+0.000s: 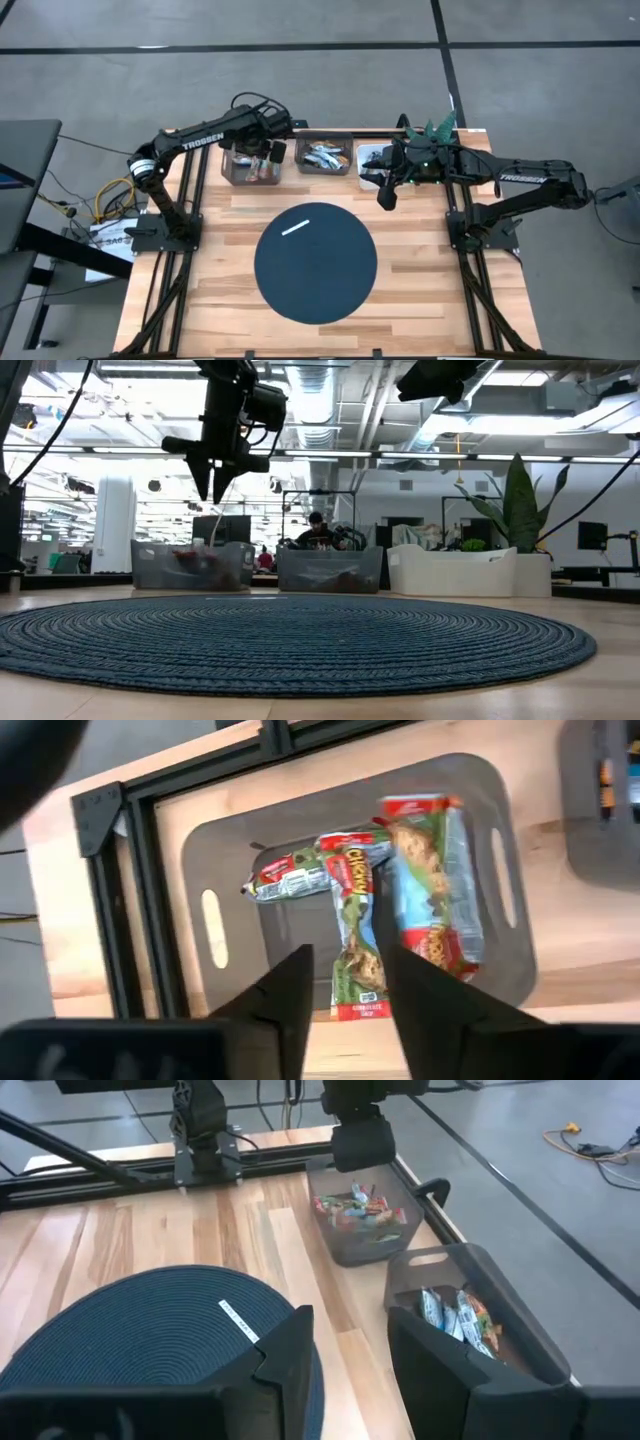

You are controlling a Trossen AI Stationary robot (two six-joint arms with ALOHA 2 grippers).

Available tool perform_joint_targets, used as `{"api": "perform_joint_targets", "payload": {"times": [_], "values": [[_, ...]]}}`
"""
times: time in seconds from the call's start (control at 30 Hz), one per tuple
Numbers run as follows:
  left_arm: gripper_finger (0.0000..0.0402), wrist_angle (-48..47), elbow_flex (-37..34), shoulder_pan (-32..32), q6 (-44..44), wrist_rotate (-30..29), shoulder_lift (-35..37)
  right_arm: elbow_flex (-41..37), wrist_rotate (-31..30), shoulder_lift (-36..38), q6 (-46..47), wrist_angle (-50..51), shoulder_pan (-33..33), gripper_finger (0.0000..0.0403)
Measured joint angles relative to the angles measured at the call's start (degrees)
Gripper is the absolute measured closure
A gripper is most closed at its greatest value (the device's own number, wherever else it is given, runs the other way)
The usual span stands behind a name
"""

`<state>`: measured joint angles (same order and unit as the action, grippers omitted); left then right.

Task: Pick and place Granola Bars by type
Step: Return to Home Position

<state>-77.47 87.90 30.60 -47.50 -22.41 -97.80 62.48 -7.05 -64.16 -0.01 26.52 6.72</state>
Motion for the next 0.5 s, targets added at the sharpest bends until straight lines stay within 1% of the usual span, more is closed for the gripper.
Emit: {"api": "perform_joint_targets", "payload": {"times": [0.1, 0.13, 0.2, 0.27, 0.33, 0.37, 0.5], "values": [[0.0255, 0.0, 0.0, 0.3, 0.0, -0.6, 0.0, 0.0, 0.4, 0.0, 0.0, 0.1, 0.0, 0.0278], [0.0247, 0.0, 0.0, 0.3, 0.0, -0.6, 0.0, 0.0, 1.8, 0.0, -0.1, 0.5, 0.1, 0.0278], [0.0238, 0.0, 0.0, 0.3, -1.0, -1.2, 0.0, -0.1, 7.9, 0.2, -1.1, 2.1, 0.7, 0.0278], [0.0234, 0.0, 0.0, -0.3, -1.8, -1.9, 0.0, -2.0, 17.0, 2.2, -1.6, 1.3, 1.8, 0.0278], [0.0233, 0.3, 0.0, -1.1, -2.2, -2.3, 0.0, -5.6, 24.0, 5.5, -0.9, -2.6, 2.9, 0.0278], [0.0233, 0.4, 0.0, -1.7, -2.2, -2.4, 0.0, -7.9, 25.7, 7.5, 0.1, -5.1, 3.3, 0.0278], [0.0233, 0.4, 0.0, -4.3, -2.5, -2.5, 0.0, -20.2, 26.4, 16.8, 6.1, -17.7, 3.6, 0.0278]]}}
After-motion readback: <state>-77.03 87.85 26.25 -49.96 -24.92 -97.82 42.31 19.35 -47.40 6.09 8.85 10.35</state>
